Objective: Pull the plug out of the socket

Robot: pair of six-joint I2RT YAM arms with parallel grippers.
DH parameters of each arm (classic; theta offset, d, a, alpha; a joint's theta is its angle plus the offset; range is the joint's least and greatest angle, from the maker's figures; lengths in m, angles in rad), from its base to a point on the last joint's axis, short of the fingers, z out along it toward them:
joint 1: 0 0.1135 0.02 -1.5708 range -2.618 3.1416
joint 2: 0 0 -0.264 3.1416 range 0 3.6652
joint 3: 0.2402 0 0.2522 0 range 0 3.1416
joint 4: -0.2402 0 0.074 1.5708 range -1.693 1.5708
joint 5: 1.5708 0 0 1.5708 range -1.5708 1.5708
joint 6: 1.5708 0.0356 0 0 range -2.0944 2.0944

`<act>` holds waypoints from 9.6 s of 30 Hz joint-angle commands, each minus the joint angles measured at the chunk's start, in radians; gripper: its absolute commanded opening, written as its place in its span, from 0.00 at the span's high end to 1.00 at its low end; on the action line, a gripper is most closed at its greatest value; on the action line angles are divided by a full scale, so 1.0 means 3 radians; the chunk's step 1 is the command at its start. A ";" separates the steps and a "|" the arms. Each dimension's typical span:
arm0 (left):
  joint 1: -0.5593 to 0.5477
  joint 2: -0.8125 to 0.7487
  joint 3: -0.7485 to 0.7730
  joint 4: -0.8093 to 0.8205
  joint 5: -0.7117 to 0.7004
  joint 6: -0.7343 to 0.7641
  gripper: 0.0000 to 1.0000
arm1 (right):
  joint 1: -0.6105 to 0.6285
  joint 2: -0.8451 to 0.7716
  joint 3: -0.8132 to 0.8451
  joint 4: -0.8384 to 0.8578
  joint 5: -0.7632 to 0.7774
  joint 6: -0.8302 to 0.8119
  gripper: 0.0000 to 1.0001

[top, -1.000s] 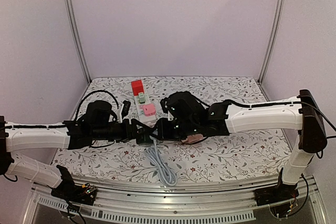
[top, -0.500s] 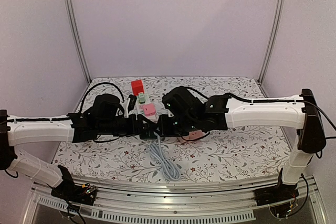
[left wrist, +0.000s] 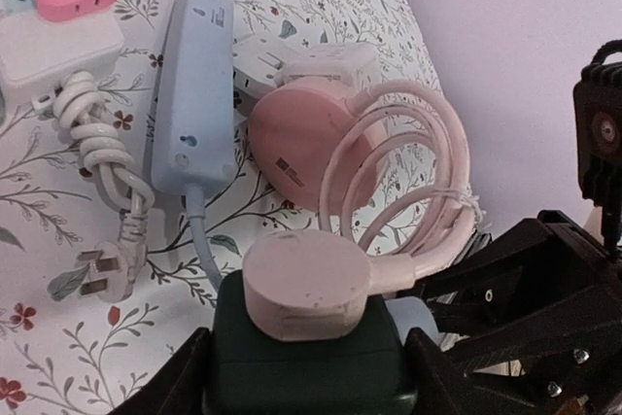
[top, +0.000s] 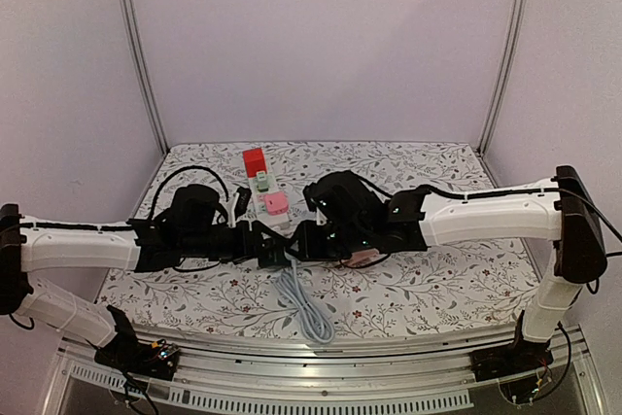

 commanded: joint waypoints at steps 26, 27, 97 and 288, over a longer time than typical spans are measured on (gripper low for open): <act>0.0030 -0.0186 0.0441 -0.0030 0.0406 -0.0038 0.84 | -0.0112 -0.0062 -0.0181 0.0120 -0.0613 0.0151 0.67; 0.0031 -0.0206 0.0429 0.0010 0.0415 -0.0056 0.84 | -0.0116 -0.0059 -0.0187 0.0138 -0.0625 0.0153 0.65; 0.0149 -0.0244 0.0567 -0.0622 0.0177 -0.0324 0.85 | 0.0119 -0.0502 -0.0689 0.0413 -0.0283 -0.0430 0.37; 0.0263 -0.0707 0.0401 -0.1537 -0.0754 0.0202 0.92 | 0.0005 -0.0404 -0.0095 0.0034 -0.0097 -0.0267 1.00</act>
